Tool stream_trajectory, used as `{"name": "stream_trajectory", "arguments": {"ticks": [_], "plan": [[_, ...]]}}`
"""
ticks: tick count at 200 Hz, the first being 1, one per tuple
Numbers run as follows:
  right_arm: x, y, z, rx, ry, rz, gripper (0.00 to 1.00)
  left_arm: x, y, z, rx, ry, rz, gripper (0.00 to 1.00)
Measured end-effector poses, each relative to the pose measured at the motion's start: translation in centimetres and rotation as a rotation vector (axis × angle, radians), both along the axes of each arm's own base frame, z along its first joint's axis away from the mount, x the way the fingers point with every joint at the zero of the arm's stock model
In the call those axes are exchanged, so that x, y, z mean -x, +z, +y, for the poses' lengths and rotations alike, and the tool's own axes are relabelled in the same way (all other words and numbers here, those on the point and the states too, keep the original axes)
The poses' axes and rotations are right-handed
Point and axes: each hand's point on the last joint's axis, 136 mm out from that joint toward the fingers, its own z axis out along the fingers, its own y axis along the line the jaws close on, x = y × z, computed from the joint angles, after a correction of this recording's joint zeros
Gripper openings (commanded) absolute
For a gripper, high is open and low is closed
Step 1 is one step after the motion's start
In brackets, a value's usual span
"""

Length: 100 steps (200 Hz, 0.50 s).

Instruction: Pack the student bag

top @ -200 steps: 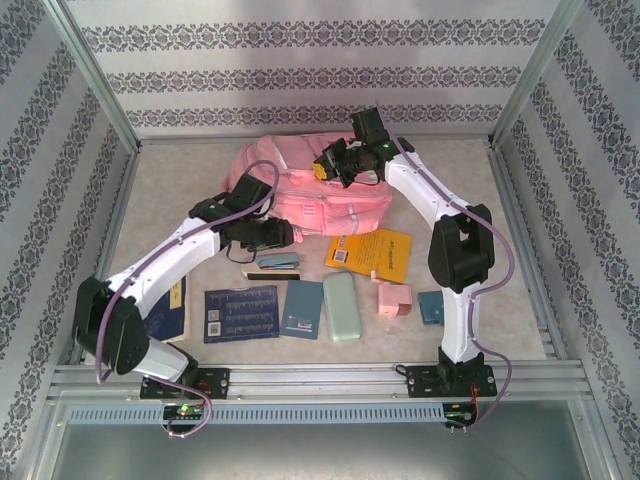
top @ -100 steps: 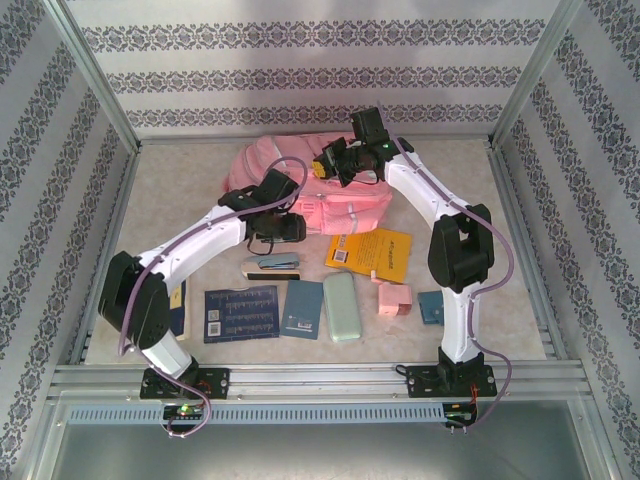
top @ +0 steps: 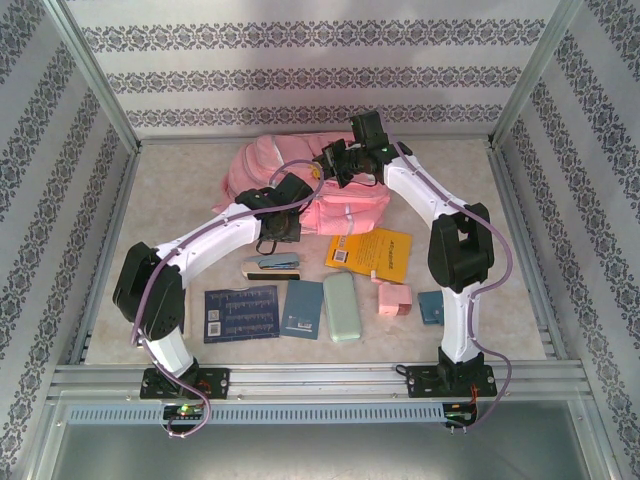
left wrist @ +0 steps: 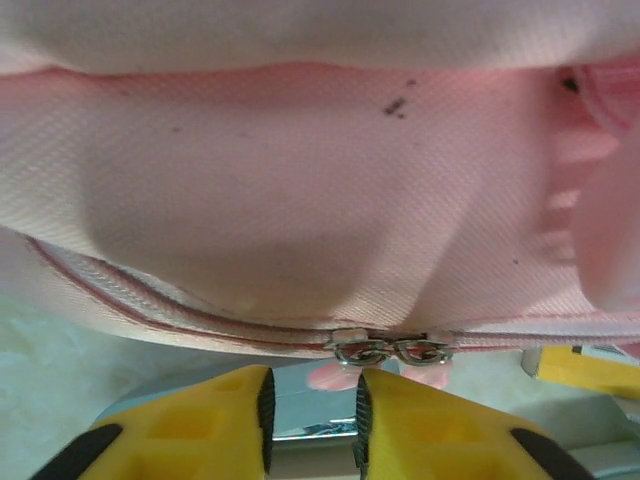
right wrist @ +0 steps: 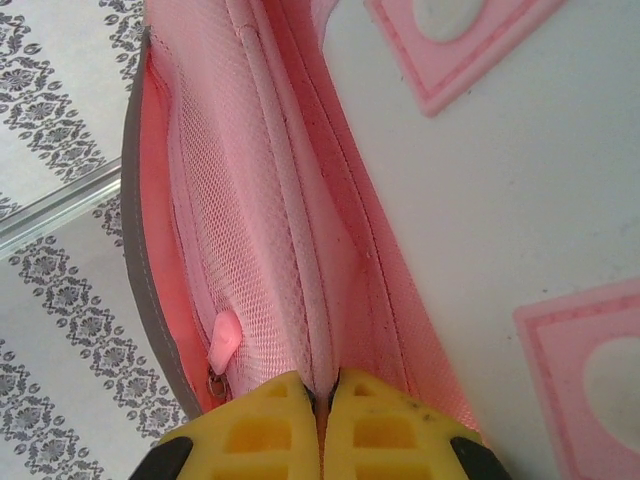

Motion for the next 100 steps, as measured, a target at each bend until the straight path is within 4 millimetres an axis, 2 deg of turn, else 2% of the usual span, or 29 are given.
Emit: {"name": "stream_trajectory", "arguments": {"ticks": [41,72,82,100], "plan": [[-0.1,0.2,0.1,-0.012,-0.001,0.000,0.00,-0.2,-0.1,0.8,-0.038,0.012,-0.015,0.25],[-0.1,0.2,0.2,-0.019,0.000,-0.005,0.00,0.0,-0.9,2.0,-0.062,0.026,0.003,0.20],[-0.1,0.1,0.2,-0.022,0.003,-0.005,0.00,0.2,-1.1,2.5,-0.066,0.027,0.009,0.22],[0.1,-0.3,0.3,-0.023,0.008,0.004,0.00,0.6,-1.2,2.5,-0.045,0.016,0.019,0.33]]}}
